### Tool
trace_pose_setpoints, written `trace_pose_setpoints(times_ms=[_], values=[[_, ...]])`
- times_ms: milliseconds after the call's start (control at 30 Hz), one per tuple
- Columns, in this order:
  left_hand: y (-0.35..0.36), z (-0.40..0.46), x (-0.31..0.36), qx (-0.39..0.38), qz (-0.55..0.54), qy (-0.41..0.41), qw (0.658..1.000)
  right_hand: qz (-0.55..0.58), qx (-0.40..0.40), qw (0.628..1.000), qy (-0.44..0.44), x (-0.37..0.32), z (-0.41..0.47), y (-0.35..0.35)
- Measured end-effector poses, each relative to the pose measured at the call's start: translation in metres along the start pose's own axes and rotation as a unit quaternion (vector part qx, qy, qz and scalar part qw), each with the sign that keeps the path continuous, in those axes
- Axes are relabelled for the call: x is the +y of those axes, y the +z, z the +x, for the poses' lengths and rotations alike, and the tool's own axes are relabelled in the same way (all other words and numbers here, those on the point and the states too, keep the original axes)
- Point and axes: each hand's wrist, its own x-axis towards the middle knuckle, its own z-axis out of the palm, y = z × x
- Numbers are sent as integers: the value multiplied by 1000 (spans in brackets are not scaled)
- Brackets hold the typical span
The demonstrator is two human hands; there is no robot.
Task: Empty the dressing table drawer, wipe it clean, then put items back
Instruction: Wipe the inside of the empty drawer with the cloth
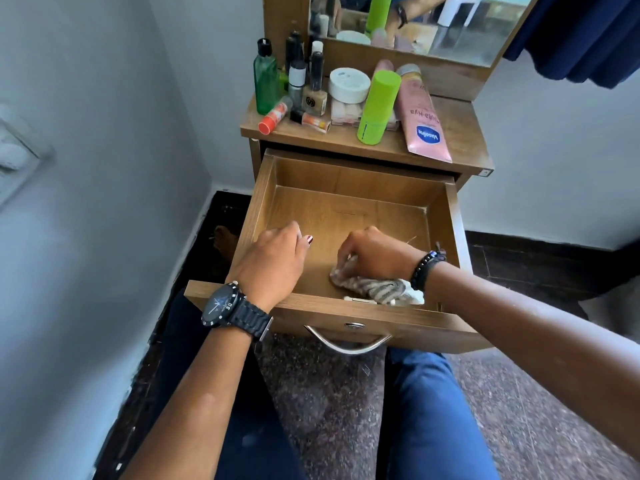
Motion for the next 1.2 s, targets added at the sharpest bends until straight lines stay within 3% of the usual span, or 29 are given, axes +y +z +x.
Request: trace_pose_setpoints(times_ms=[100,200,400,567,633,767,867,967,1067,1200], values=[[-4,-1,2,-7,-13,19,1000,-9,158,985,65,10,27,-14],[-7,-3,3,-29,-33,32,999,-67,226,963,127,22,50,-26],[-10,-5,7,-51,-43,30,997,-11,178,979,104,29,45,-30],[-8,-3,4,-36,-39,26,998,-59,-39,998,2,10,-21,-13],[-8,-3,3,-33,-29,23,999,-50,-73,996,-22,6,-38,-6],[-6,-4,4,-32,-17,23,999,-49,-47,998,-10,8,-28,-5],[-7,-4,3,-22,-19,25,999,-51,98,993,37,19,0,-13],[-7,-5,4,-23,-15,27,999,-101,215,964,120,38,24,-25],[-6,-5,4,-23,-8,33,999,-128,221,957,135,48,37,-30],[-5,-5,5,-28,4,44,999,-74,151,981,93,45,19,-30]])
